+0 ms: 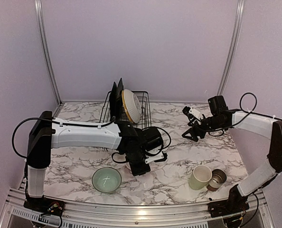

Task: Load the mixed dishes into the dish rack
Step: Grab the bowl from the center of the board, then place the upside down bowl on the dish rack.

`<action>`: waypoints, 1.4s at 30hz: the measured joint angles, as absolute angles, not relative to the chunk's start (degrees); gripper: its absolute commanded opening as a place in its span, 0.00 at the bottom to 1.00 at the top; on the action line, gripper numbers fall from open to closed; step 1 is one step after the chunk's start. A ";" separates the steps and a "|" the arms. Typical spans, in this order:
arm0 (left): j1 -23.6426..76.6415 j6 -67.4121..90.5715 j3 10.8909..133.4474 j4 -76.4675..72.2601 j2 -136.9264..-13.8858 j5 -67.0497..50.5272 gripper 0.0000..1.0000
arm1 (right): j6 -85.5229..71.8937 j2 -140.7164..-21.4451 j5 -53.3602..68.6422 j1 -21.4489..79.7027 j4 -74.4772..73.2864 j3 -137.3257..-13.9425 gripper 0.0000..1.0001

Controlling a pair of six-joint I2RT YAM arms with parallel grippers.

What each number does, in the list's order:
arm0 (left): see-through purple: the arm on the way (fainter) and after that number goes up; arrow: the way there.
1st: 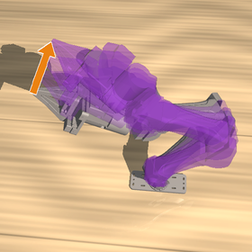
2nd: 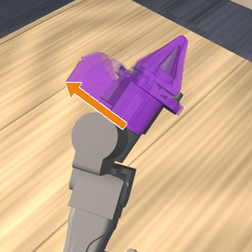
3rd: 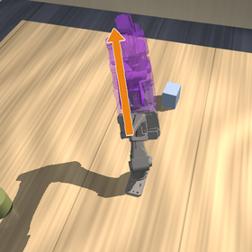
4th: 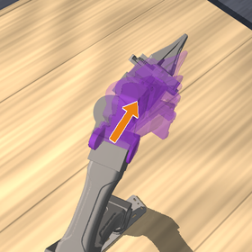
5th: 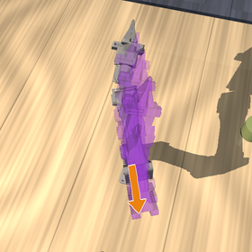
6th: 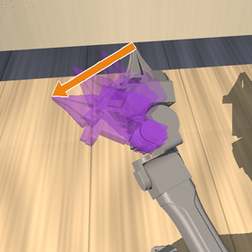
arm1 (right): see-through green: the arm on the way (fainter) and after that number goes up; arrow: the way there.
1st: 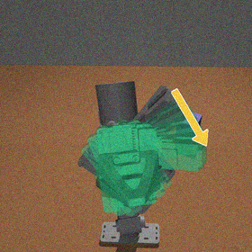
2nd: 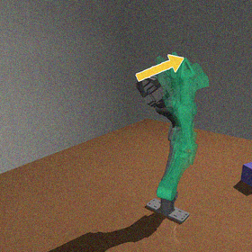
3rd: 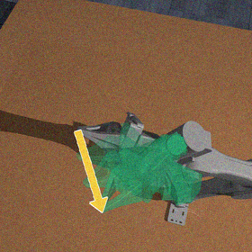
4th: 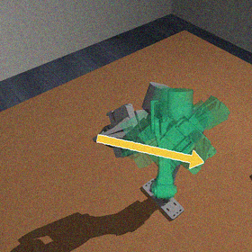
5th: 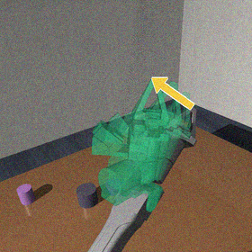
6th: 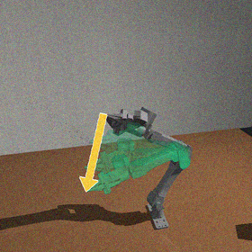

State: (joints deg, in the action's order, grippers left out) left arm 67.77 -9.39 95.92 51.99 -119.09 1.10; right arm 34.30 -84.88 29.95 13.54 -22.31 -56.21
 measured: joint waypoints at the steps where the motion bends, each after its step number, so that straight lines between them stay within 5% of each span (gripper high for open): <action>1: 67.75 -9.34 96.47 52.25 -119.09 0.99 0.00 | 34.30 -84.88 29.95 13.54 -22.28 -56.21 0.86; 14: 63.99 -5.19 102.08 50.76 -109.97 -16.71 0.00 | 34.33 -86.06 30.00 13.54 -22.33 -56.21 0.87; 23: 45.21 12.45 84.18 22.74 -93.17 -26.48 0.00 | 34.33 -86.50 29.98 13.54 -22.35 -56.21 0.88; 29: 40.69 26.13 73.95 7.33 -93.67 -29.10 0.00 | 34.30 -87.00 29.95 13.54 -22.44 -56.23 0.88; 31: 39.66 29.93 71.92 2.74 -94.39 -30.15 0.00 | 34.33 -87.13 29.95 13.54 -22.57 -56.23 0.98; 42: 35.68 44.53 69.12 -13.61 -101.89 -31.73 0.00 | 34.48 -87.50 29.95 13.54 -22.96 -56.31 0.99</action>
State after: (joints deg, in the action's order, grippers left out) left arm 35.68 44.53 69.12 -13.61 -101.89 -31.73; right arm 34.48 -87.50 29.95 13.54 -22.96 -56.31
